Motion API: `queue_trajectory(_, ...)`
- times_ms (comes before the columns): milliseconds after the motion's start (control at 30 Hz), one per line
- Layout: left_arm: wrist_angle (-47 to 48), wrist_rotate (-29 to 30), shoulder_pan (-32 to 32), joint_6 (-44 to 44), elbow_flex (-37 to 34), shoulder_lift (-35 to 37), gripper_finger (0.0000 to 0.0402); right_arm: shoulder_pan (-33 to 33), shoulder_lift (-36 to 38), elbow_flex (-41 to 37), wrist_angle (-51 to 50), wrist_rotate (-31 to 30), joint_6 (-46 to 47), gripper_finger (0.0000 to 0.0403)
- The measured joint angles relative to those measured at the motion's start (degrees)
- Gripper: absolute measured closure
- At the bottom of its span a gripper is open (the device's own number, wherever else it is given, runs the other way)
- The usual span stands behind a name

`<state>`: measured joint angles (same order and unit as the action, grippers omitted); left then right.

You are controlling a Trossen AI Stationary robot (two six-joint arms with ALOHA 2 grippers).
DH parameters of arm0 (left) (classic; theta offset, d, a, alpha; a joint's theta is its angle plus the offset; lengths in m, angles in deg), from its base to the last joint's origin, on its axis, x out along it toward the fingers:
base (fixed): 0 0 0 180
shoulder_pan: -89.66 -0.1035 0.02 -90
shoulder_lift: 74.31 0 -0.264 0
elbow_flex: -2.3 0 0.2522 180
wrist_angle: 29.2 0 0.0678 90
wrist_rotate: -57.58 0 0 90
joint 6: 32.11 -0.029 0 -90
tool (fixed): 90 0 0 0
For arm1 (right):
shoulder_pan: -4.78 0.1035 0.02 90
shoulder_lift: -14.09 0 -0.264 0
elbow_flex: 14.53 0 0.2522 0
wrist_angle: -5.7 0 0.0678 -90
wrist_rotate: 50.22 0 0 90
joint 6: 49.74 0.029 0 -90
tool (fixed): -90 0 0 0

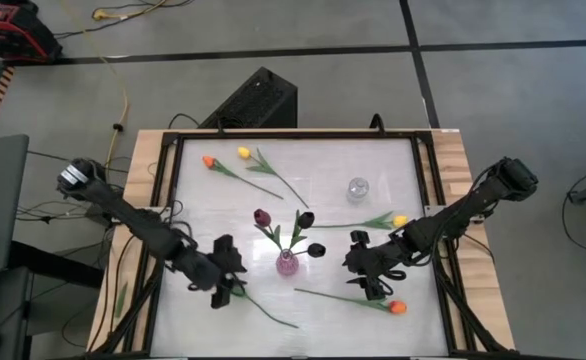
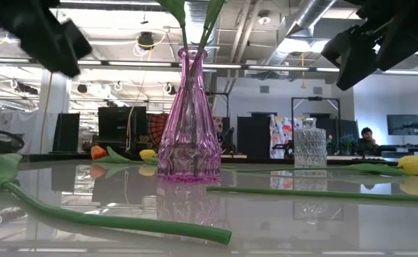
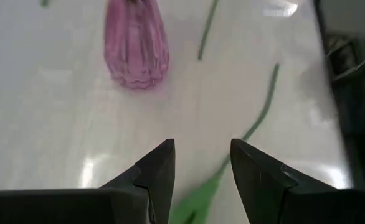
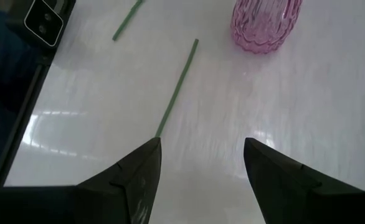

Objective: Sort flowers into vase by color
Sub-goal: Put the red flower into the purple vase

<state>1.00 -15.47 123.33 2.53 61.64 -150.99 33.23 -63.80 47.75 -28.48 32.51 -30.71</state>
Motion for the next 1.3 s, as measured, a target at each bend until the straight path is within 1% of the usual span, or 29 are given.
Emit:
queue_trajectory(100, -3.6, -0.65, 0.11, -6.28, 0.0, -5.31, 0.0258, -0.02, 0.0, 0.0, 0.18, -0.01, -0.02, 0.0147)
queue_trajectory(200, -9.02, -3.23, 0.05, -12.53, -0.01, -10.53, 0.0258, -0.44, 0.0, 0.0, 0.33, -0.02, 0.02, 0.0147)
queue_trajectory(333, -16.11, -6.23, -0.12, -17.35, -0.02, -16.09, 0.0258, -0.88, 0.0, 0.0, 0.38, -0.02, 0.46, 0.0147)
queue_trajectory(400, -18.18, -6.74, -0.12, -18.06, -0.01, -18.18, 0.0258, -0.9, 0.0, 0.0, 0.43, -0.09, 0.46, 0.0147)
queue_trajectory(533, -18.33, -7.82, -0.12, -17.33, -0.02, -20.84, 0.0258, -0.87, 0.0, 0.0, 0.43, -0.09, 0.46, 0.0147)
queue_trajectory(667, -18.3, -10.62, -0.1, -16.79, 0.02, -22.68, 0.0259, -0.87, 0.0, 0.0, 0.43, -0.12, 0.48, 0.0147)
queue_trajectory(733, -17.53, -11.35, 0.1, -16.84, 0.1, -23.2, 0.0262, -0.85, 0.0, 0.0, 0.45, -0.15, 0.48, 0.0147)
queue_trajectory(800, -15.75, -10.88, 0.35, -16.92, 0.11, -23.5, 0.0267, -0.85, 0.0, 0.0, 0.43, -0.17, 0.51, 0.0147)
queue_trajectory(867, -14.32, -10.55, 0.43, -17.01, 0.27, -23.5, 0.0276, -0.85, 0.0, 0.0, 0.43, -0.17, 0.52, 0.0147)
queue_trajectory(933, -12.82, -10.55, 0.47, -17.03, 0.35, -23.5, 0.0294, -0.85, 0.0, 0.0, 0.42, -0.17, 0.54, 0.0147)
queue_trajectory(1000, -11.94, -10.44, 0.76, -17.68, 0.35, -23.5, 0.032, -0.85, 0.0, 0.0, 0.43, -0.17, 0.57, 0.0147)
queue_trajectory(1133, -10.51, -10.24, 1.22, -18.49, 0.33, -23.39, 0.0386, -0.85, 0.0, 0.0, 0.41, -0.2, 0.59, 0.0147)
queue_trajectory(1300, -9.72, -8.29, 1.31, -17.65, -0.01, -21.34, 0.0399, -0.85, 0.0, 0.0, 0.85, -0.33, 0.59, 0.0147)
